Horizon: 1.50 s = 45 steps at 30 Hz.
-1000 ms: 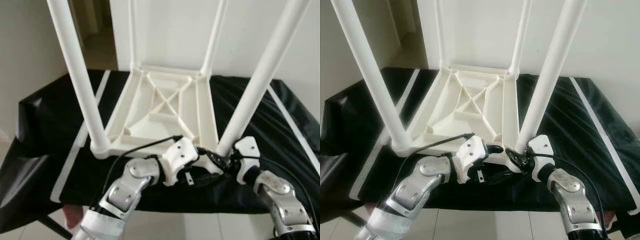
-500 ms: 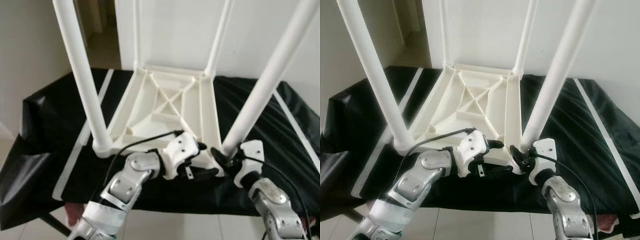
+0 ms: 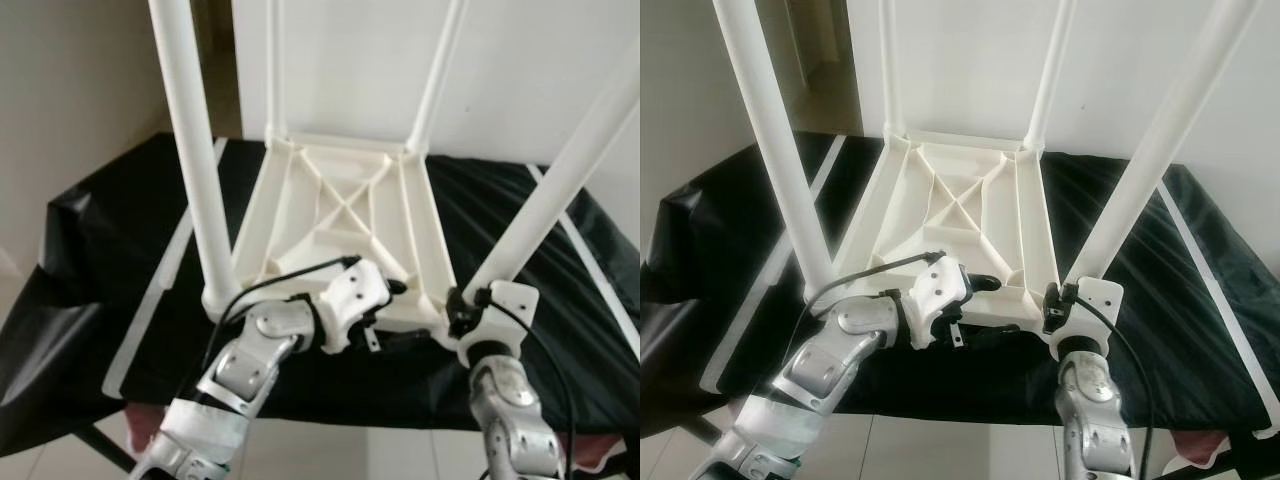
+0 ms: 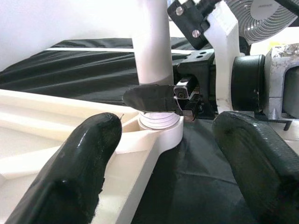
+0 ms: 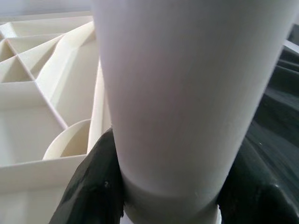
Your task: Building children table
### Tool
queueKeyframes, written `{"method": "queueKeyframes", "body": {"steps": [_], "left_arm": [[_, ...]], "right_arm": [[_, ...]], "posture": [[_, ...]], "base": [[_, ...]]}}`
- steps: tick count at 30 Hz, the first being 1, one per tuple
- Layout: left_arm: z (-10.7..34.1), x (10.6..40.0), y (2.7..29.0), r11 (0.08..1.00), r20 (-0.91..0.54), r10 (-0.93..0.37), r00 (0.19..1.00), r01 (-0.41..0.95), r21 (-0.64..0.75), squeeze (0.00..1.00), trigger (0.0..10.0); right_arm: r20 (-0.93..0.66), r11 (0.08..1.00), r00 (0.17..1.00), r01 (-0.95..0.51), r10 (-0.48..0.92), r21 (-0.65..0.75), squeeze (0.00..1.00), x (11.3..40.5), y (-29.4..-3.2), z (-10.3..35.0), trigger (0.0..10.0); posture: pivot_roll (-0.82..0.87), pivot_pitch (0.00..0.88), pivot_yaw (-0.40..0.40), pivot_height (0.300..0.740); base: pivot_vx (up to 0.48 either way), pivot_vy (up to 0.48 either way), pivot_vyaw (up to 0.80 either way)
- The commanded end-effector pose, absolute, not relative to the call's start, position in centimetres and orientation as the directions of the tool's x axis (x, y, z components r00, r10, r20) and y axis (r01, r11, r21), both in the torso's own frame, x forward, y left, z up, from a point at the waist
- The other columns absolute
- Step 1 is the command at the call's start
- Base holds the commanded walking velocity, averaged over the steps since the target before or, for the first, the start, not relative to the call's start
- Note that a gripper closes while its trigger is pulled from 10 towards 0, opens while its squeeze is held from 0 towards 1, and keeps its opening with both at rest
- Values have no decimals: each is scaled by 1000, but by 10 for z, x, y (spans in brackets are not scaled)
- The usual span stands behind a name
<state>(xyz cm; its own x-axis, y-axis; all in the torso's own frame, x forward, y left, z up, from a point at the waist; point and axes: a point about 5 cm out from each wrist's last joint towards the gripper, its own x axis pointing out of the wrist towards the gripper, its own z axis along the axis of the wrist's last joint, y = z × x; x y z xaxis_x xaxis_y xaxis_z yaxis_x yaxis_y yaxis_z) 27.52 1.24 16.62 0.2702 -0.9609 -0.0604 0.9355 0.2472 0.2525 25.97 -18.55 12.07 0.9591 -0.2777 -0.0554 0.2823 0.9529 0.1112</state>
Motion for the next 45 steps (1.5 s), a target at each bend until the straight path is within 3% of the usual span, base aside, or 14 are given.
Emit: {"method": "queueKeyframes", "body": {"steps": [1,5,13,14,26,27,28,29,36,42,45], "left_arm": [[166,276,13,285,-50,-950,308,922,261,0,10000],[167,271,10,303,-26,-947,319,920,249,0,10000],[162,265,11,331,-10,-938,346,905,266,0,10000],[157,267,10,355,-9,-930,366,908,220,0,10000],[151,275,7,404,2,-912,410,896,187,0,10000],[151,277,9,415,11,-906,422,886,209,0,10000],[151,277,9,415,11,-906,422,886,209,0,10000],[148,280,12,426,-13,-897,443,870,249,0,10000],[144,289,17,462,-31,-869,494,833,304,0,10000],[143,289,18,410,-47,-898,438,869,276,0,10000],[140,286,18,363,-64,-918,392,892,268,0,10000]], "right_arm": [[-143,937,939,331,-314,115,0,258,-186,104,10000],[-158,941,948,302,-278,153,0,262,-167,102,10000],[-172,943,944,306,-283,129,0,262,-167,94,10000],[-157,945,943,310,-292,107,1000,263,-171,94,10000],[-102,956,955,285,-278,68,1000,268,-180,97,10000],[-85,959,958,280,-275,53,306,268,-184,97,10000],[-85,959,958,280,-275,53,306,268,-184,97,10000],[-64,964,964,262,-259,52,0,268,-188,99,10000],[6,985,987,162,-163,64,0,268,-196,107,10000],[39,998,998,52,-54,38,0,270,-200,114,10000],[64,996,993,-94,95,-11,0,271,-208,121,10000]], "posture": [[-34,0,-60,740],[-21,0,-54,740],[-17,0,-48,740],[-19,0,-35,740],[-22,0,-31,740],[-21,0,-31,740],[-21,0,-31,740],[-21,0,-32,740],[-23,0,-34,740],[-29,0,-34,740],[-35,0,-29,740]], "base": [[0,0,0],[0,0,0],[0,0,0],[0,0,0],[0,0,0],[0,0,0],[0,0,0],[0,0,0],[0,0,0],[0,0,0],[0,0,0]]}}
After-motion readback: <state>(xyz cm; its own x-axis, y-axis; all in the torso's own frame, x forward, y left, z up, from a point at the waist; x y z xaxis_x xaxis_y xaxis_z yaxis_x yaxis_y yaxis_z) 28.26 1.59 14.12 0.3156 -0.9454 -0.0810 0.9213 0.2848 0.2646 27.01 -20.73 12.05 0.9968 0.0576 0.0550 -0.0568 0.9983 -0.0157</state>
